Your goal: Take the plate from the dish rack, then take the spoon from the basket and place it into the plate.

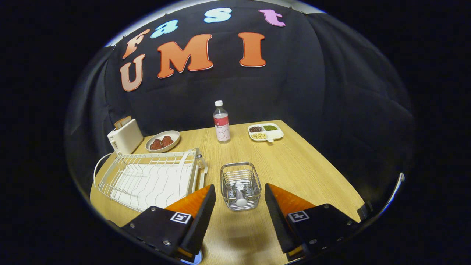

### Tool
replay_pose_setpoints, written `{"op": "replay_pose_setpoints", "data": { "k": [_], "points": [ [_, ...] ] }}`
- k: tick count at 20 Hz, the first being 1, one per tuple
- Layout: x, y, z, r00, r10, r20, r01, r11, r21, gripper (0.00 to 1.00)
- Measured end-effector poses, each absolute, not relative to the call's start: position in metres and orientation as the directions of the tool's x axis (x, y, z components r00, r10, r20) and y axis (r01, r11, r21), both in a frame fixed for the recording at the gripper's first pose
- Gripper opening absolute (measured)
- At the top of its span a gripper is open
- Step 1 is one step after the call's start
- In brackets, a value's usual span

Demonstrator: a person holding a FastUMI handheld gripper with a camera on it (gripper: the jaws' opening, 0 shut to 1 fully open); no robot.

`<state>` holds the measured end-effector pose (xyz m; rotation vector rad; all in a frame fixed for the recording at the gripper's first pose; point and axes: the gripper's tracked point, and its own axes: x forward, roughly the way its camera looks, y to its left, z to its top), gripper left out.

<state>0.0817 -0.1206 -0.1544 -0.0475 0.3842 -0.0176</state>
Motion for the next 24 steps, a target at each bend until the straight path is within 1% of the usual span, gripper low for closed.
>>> {"op": "replay_pose_setpoints", "data": {
  "k": [1,2,3,4,5,6,7,8,10,12,18,24],
  "points": [
    [0.086,-0.119,-0.157,0.926,-0.008,-0.377,-0.012,0.999,-0.051,0.77],
    [0.09,-0.119,-0.159,0.924,-0.001,-0.382,-0.025,0.998,-0.063,0.67],
    [0.094,-0.119,-0.163,0.922,0.006,-0.387,-0.038,0.997,-0.074,0.61],
    [0.096,-0.117,-0.167,0.919,0.015,-0.394,-0.052,0.995,-0.084,0.49],
    [0.098,-0.117,-0.171,0.914,0.02,-0.405,-0.062,0.994,-0.092,0.43],
    [0.099,-0.119,-0.173,0.911,0.019,-0.411,-0.066,0.993,-0.1,0.32],
    [0.1,-0.121,-0.171,0.914,0.019,-0.406,-0.066,0.992,-0.103,0.26],
    [0.102,-0.12,-0.169,0.916,0.026,-0.399,-0.07,0.993,-0.097,0.14],
    [0.102,-0.124,-0.165,0.919,0.014,-0.394,-0.064,0.991,-0.114,0.1],
    [0.1,-0.123,-0.153,0.927,0.012,-0.376,-0.061,0.991,-0.119,0.08],
    [0.075,-0.118,-0.117,0.945,-0.009,-0.328,-0.029,0.993,-0.112,0.08],
    [0.024,-0.099,-0.079,0.965,-0.022,-0.259,-0.006,0.994,-0.105,0.08]
  ]
}}
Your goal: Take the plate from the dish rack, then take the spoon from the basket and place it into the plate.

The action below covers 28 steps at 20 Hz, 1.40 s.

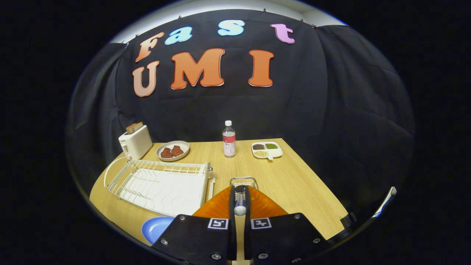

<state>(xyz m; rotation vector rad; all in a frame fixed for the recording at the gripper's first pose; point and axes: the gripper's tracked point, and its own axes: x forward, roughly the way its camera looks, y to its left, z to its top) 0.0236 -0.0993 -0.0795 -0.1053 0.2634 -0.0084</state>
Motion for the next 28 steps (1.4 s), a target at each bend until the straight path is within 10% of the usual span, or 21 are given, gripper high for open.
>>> {"op": "replay_pose_setpoints", "data": {
  "k": [28],
  "points": [
    [-0.102,0.056,-0.175,0.889,0.253,-0.381,-0.291,0.955,-0.047,0.08]
  ]
}}
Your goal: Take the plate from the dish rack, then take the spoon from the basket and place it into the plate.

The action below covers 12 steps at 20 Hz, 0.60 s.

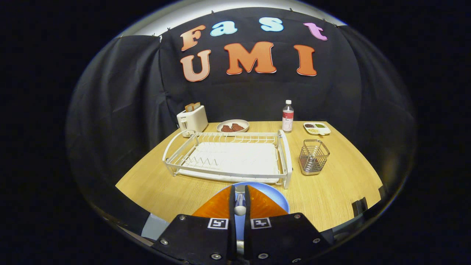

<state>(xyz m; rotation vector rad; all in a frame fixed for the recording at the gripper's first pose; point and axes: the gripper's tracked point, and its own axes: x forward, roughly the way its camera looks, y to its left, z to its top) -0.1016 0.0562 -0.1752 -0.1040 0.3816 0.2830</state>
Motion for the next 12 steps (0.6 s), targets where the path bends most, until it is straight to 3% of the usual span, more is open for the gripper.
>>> {"op": "replay_pose_setpoints", "data": {
  "k": [12],
  "points": [
    [-0.084,0.057,-0.217,0.847,0.285,-0.448,-0.342,0.939,-0.048,0.08]
  ]
}}
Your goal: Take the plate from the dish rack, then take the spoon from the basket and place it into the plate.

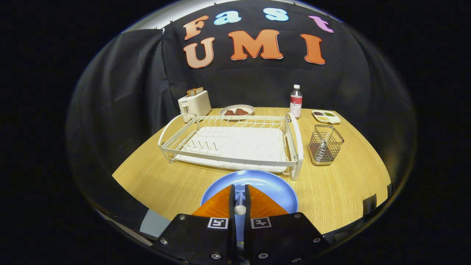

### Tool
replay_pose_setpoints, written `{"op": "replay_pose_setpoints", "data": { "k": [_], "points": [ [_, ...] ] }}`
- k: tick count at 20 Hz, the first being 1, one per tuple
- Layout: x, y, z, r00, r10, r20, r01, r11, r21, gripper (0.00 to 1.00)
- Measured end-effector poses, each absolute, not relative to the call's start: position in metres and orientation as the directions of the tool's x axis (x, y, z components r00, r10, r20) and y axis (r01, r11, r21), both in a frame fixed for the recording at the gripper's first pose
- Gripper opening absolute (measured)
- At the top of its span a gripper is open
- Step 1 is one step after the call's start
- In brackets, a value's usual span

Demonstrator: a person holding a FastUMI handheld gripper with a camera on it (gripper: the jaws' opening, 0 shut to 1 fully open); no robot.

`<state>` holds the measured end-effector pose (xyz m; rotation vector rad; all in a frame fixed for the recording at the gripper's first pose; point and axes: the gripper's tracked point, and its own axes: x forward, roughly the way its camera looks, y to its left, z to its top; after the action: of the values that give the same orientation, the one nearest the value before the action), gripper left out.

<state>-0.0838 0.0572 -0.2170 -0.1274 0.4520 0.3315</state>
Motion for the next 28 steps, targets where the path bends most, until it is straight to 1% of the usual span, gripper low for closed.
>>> {"op": "replay_pose_setpoints", "data": {
  "k": [1,2,5,7,9,10,13,14,15,16,18,24,28],
  "points": [
    [-0.083,0.058,-0.218,0.843,0.287,-0.455,-0.346,0.937,-0.049,0.08],
    [-0.083,0.057,-0.22,0.838,0.288,-0.463,-0.349,0.936,-0.05,0.11],
    [-0.08,0.05,-0.219,0.838,0.268,-0.475,-0.331,0.942,-0.052,0.15],
    [-0.079,0.046,-0.214,0.839,0.266,-0.475,-0.324,0.945,-0.044,0.25],
    [-0.074,0.04,-0.206,0.847,0.251,-0.468,-0.309,0.95,-0.05,0.3],
    [-0.072,0.036,-0.2,0.854,0.242,-0.461,-0.3,0.952,-0.056,0.43],
    [-0.06,0.021,-0.177,0.875,0.211,-0.437,-0.268,0.961,-0.073,0.73],
    [-0.056,0.016,-0.169,0.884,0.199,-0.423,-0.254,0.964,-0.076,0.81],
    [-0.05,0.011,-0.158,0.895,0.186,-0.406,-0.238,0.968,-0.08,0.83],
    [-0.045,0.006,-0.147,0.905,0.172,-0.388,-0.222,0.971,-0.085,0.9],
    [-0.036,-0.002,-0.125,0.923,0.151,-0.354,-0.197,0.975,-0.099,0.98],
    [-0.016,-0.013,-0.06,0.964,0.112,-0.24,-0.138,0.986,-0.094,0.98],
    [-0.009,-0.025,-0.021,0.986,0.072,-0.153,-0.092,0.988,-0.126,0.98]
  ]
}}
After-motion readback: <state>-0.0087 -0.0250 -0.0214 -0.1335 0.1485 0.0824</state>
